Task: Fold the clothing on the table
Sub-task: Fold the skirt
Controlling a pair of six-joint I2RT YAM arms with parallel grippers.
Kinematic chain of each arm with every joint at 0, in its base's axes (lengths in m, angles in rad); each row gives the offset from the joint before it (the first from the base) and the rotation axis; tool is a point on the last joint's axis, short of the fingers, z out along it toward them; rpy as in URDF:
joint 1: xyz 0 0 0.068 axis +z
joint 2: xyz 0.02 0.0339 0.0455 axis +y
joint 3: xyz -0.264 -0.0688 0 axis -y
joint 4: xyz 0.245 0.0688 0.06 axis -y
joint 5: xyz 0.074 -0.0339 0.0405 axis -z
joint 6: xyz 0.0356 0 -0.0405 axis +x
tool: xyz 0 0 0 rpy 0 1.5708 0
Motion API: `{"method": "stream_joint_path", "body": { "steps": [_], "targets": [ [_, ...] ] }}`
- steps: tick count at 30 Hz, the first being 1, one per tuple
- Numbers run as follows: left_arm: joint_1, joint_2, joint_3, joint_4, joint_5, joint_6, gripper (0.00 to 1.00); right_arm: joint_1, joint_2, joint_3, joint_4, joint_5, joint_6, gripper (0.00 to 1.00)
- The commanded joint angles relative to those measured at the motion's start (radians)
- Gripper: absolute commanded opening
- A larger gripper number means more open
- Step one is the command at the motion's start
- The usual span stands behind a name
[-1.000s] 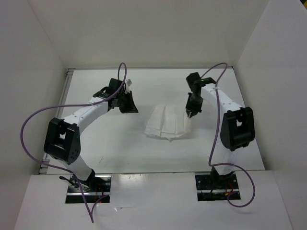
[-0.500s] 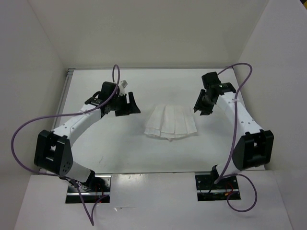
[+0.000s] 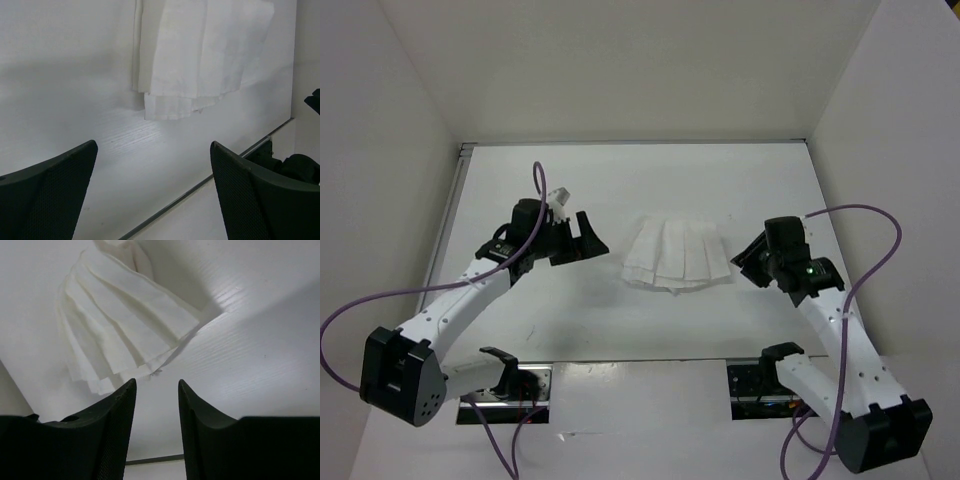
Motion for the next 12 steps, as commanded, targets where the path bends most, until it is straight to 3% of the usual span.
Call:
{"method": "stream_joint_path", "body": {
  "steps": [1,12],
  "targets": [
    [-0.011,-0.058,-0.033,0.054,0.006,-0.08,1.0,0.023,-0.073,-0.015,0.038,0.055,0.07,0.45],
    [-0.023,-0.054,-0.047,0.077,-0.003,-0.123,1.0,0.023,-0.083,-0.015,0.056,0.041,0.052,0.47]
  ]
}}
